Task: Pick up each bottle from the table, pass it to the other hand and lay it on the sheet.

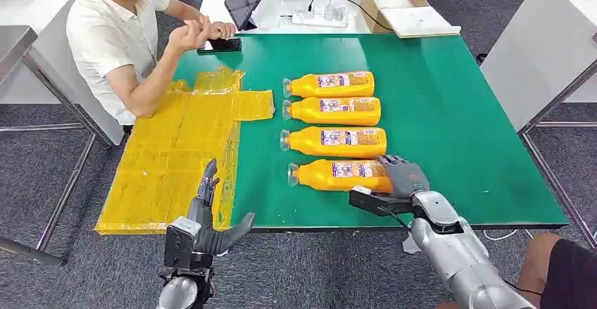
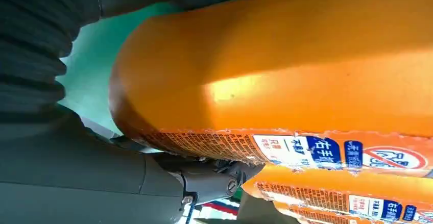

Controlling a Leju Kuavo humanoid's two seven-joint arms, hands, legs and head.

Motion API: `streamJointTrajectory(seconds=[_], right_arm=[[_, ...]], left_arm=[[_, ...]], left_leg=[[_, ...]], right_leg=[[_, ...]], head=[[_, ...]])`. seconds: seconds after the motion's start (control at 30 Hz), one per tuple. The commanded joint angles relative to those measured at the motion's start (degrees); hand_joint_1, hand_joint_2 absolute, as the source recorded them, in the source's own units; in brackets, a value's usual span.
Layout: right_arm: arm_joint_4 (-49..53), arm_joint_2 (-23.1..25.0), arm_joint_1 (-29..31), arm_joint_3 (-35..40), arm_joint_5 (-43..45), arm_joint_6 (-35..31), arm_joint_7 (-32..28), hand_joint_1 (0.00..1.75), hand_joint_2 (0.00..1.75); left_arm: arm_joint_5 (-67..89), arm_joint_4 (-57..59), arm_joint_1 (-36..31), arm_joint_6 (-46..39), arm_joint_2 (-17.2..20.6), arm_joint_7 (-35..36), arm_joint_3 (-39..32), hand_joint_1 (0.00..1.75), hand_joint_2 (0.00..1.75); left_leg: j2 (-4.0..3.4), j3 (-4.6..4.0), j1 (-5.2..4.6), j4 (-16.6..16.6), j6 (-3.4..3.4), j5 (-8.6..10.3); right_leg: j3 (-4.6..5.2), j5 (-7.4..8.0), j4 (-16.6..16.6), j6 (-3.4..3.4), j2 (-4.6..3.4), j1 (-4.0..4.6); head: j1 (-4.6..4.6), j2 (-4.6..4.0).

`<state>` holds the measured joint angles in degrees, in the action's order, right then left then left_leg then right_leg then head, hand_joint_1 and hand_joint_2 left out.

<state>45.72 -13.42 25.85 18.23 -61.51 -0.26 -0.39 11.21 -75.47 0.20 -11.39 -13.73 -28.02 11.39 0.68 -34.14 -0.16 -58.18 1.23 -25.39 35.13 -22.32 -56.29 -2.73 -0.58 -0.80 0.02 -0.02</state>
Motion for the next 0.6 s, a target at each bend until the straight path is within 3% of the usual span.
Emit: streamJointTrajectory(seconds=[0.03, 0.3, 0.47, 0.53, 0.6], right_arm=[[-5.92, 0.09, -0.32, 1.78, 1.65, 0.06, -0.83, 1.75, 1.75], [0.21, 2.94, -4.86, -1.38, 8.73, -6.85, -6.01, 1.75, 1.75], [13.7, 7.54, -12.51, -8.13, 18.54, -11.91, -11.87, 1.75, 1.75], [20.43, 10.73, -16.49, -10.78, 23.7, -14.03, -15.09, 1.75, 1.75], [25.34, 12.69, -19.62, -11.49, 27.35, -16.07, -16.66, 1.75, 1.75]], left_arm=[[-0.03, 3.3, -1.69, 0.14, 0.35, -0.04, -1.23, 0.0, 1.75], [0.0, 0.9, -0.77, -0.21, 0.97, 0.0, -0.75, 0.0, 1.75], [-5.17, -1.73, 1.06, -3.82, -0.82, -0.32, -3.31, 0.0, 1.75], [-15.1, -3.09, 2.16, -0.5, -1.79, 1.73, -5.82, 0.0, 1.75], [-30.4, -3.25, 3.1, 8.78, -1.82, 8.31, -7.3, 0.0, 1.75]], left_leg=[[0.07, 0.32, 0.07, 0.15, -0.12, -0.05], [0.03, 0.37, 0.1, 0.17, -0.15, -0.07], [-0.09, 0.33, 0.1, 0.09, -0.17, -0.14], [-0.14, 0.2, 0.14, 0.07, -0.14, -0.13], [-0.23, 0.26, 0.15, 0.07, -0.19, -0.21]], right_leg=[[-0.39, -0.08, 0.17, 0.15, 0.21, 0.1], [-0.4, -0.09, 0.18, 0.18, 0.14, 0.12], [-0.32, -0.14, 0.06, 0.19, 0.04, 0.12], [-0.18, -0.1, 0.03, 0.15, -0.05, 0.14], [-0.2, -0.17, 0.0, 0.21, -0.09, 0.15]], head=[[0.0, 0.0], [0.02, 0.0], [0.04, 0.0], [0.02, 0.0], [0.02, 0.0]])
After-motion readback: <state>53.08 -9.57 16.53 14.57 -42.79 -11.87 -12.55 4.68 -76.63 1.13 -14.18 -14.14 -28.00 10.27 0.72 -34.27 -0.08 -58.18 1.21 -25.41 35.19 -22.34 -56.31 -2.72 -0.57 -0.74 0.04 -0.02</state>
